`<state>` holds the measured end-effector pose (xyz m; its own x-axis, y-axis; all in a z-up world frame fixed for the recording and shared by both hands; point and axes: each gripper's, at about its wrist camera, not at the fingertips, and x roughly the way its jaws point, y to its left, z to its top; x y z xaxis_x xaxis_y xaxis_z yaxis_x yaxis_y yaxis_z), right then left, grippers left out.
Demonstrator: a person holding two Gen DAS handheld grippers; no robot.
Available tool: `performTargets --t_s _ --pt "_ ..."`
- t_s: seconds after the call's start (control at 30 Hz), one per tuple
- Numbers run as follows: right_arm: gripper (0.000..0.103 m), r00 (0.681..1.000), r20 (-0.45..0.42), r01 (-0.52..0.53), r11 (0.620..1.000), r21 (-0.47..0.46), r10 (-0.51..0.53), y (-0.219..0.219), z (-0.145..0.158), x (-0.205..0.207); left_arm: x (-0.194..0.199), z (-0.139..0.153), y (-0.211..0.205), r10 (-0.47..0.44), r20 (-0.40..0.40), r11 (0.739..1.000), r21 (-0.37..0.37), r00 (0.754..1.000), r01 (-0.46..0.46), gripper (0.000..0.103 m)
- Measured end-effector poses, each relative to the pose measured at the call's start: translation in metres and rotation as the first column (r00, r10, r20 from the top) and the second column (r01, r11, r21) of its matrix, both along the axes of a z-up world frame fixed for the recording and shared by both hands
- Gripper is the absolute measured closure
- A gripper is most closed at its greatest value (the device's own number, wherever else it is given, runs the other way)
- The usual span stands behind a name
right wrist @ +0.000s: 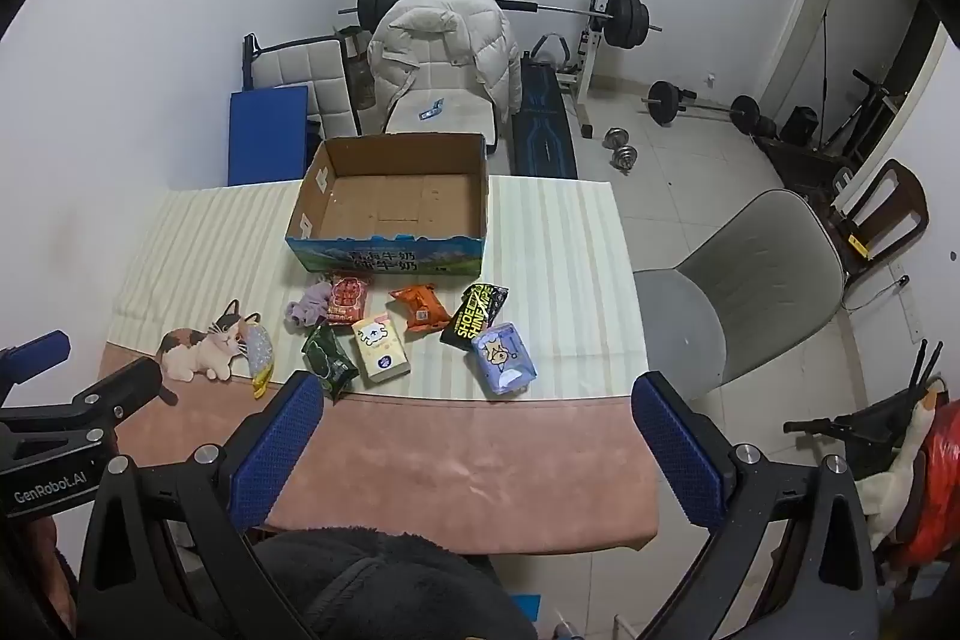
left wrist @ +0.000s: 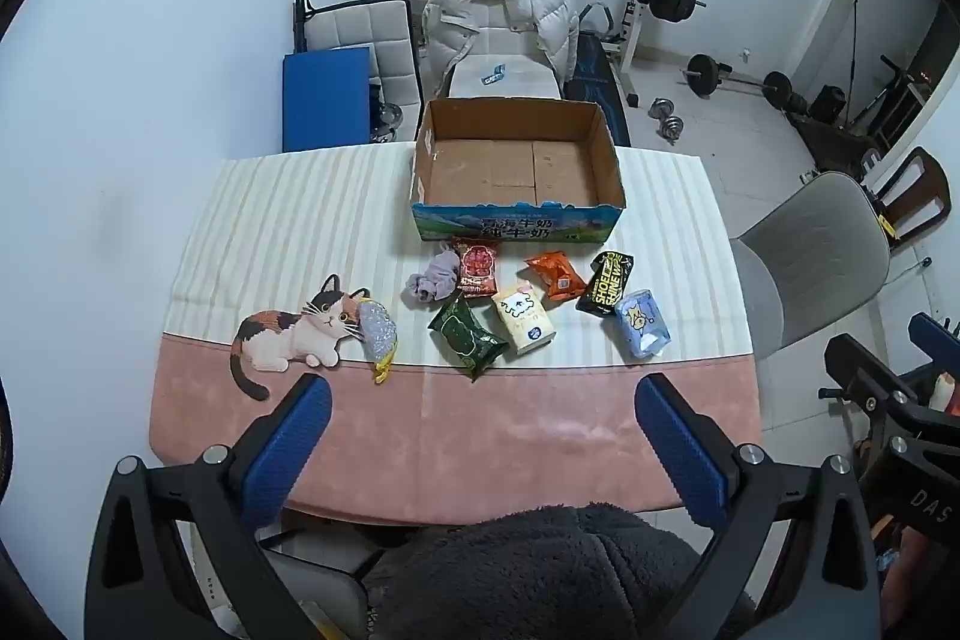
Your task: Organize soft objects
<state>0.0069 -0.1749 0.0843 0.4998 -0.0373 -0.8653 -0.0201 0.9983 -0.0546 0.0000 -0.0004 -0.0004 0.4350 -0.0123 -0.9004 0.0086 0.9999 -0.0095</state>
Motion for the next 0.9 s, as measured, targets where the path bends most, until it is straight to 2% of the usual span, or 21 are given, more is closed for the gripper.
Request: performTargets --t_s 0.33,0.9 --pt "0.0 1.0 -0.011 0.0 1.0 -0.014 0.0 0.002 -0.002 0.003 0.011 0.002 0.001 -0.008 -0.009 1.0 0.004 1.0 0.008 0.0" --pt "0.0 1.0 -0.011 0.001 1.0 -0.004 -0.001 0.003 -0.004 0.008 0.008 -0.004 0.003 0.001 -0.005 1.0 0.003 1.0 -0.001 0.0"
